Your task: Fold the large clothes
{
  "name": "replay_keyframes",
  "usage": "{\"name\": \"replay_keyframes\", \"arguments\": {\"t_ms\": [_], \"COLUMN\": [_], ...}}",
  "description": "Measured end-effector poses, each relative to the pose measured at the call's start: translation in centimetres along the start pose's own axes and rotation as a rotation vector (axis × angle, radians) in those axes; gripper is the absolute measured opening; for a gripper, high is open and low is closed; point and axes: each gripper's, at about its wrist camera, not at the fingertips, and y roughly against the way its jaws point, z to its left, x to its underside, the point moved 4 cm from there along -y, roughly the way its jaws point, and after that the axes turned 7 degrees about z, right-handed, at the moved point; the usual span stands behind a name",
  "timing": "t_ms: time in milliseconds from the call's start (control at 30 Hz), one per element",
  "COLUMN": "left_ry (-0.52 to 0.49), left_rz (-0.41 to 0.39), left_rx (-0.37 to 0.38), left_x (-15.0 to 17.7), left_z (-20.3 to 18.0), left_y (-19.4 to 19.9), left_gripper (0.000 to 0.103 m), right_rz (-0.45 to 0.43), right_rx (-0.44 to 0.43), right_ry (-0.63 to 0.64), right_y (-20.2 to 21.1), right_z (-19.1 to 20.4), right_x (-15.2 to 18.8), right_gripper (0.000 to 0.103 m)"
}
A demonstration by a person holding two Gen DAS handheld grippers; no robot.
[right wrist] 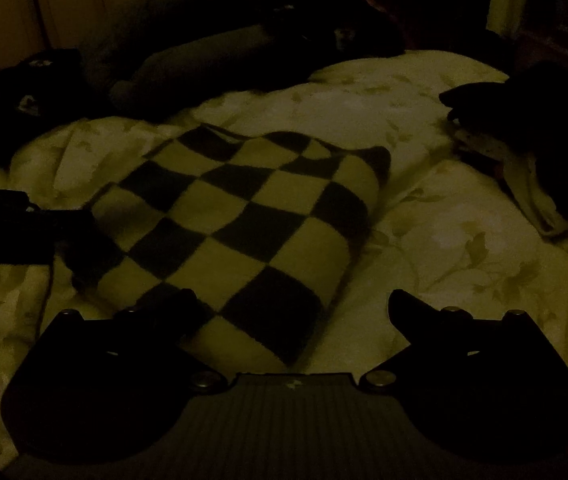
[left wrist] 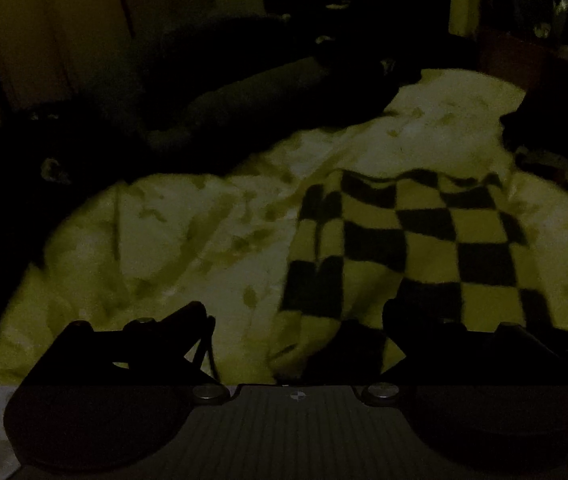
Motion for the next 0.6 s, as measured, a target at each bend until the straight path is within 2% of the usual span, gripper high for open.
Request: {"name": "replay_keyframes", "arguments": {"t_ms": [133,267,600], "left_ry": [-0.07,-0.124,-0.119], "left_rz": [0.019,0.055,0.084], "left_rx": [-0.064,-0.037,-0.016], "left_x": [0.3,1.1,1.6], "left_z": [-0.8,-1.7,-2.0], "left_y": [-0.1,-0.3,-0.7], "left_gripper": [0.103,0.103,0.103], "right_rz": [0.013,0.006,0.002], "right_rx": [0.01,-0.008,-0.015], "right_ry": [0.033,0.051,0.063], "right_y": [0.8,1.9,2.4], "right_z": [0.8,1.7,2.3], "right_x": [-0.3,-0.7,-0.9], "right_gripper": [0.102,0.103,0.103]}}
